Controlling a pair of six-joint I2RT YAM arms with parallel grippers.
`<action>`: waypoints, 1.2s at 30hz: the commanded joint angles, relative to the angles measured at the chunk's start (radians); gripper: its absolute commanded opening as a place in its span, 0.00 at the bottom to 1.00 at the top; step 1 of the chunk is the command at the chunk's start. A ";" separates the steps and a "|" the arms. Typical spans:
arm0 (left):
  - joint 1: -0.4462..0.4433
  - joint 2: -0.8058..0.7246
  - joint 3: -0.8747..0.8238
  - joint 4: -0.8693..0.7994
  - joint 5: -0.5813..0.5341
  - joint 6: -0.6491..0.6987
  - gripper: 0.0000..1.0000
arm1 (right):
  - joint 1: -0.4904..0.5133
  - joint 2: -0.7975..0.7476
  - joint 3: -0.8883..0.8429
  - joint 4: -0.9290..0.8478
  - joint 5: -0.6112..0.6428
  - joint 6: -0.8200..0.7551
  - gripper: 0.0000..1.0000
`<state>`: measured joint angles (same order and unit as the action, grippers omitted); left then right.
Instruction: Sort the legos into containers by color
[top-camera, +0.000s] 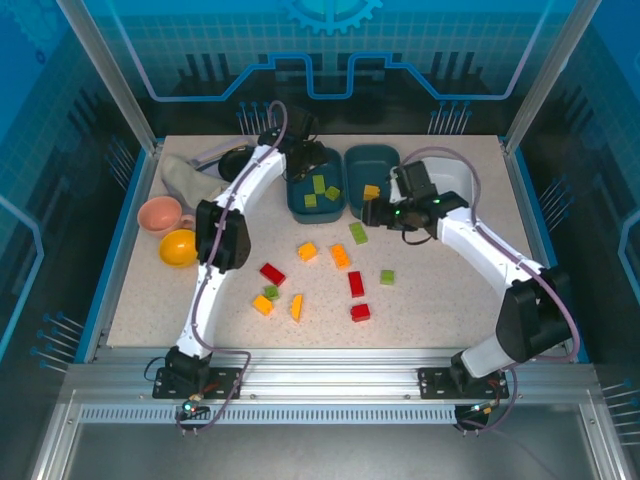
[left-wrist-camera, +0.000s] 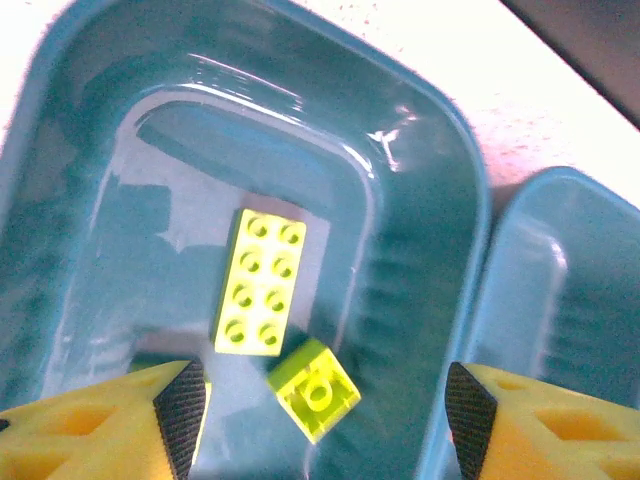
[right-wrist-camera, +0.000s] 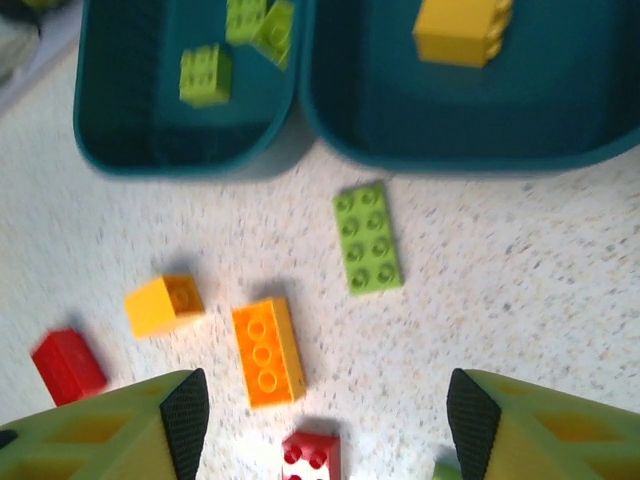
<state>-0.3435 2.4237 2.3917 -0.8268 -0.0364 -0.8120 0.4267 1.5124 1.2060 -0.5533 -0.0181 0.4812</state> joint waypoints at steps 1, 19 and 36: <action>-0.006 -0.232 -0.177 -0.023 0.006 -0.040 0.68 | 0.136 0.033 0.042 -0.085 0.057 -0.142 0.66; -0.032 -1.121 -1.424 0.276 0.149 -0.180 0.73 | 0.287 0.507 0.305 -0.231 0.206 -0.217 0.67; -0.096 -1.190 -1.457 0.307 0.122 -0.186 0.72 | 0.262 0.554 0.362 -0.252 0.252 -0.190 0.30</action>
<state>-0.4316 1.2469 0.9298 -0.5392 0.0837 -0.9962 0.7094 2.0949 1.5478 -0.7773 0.2050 0.2771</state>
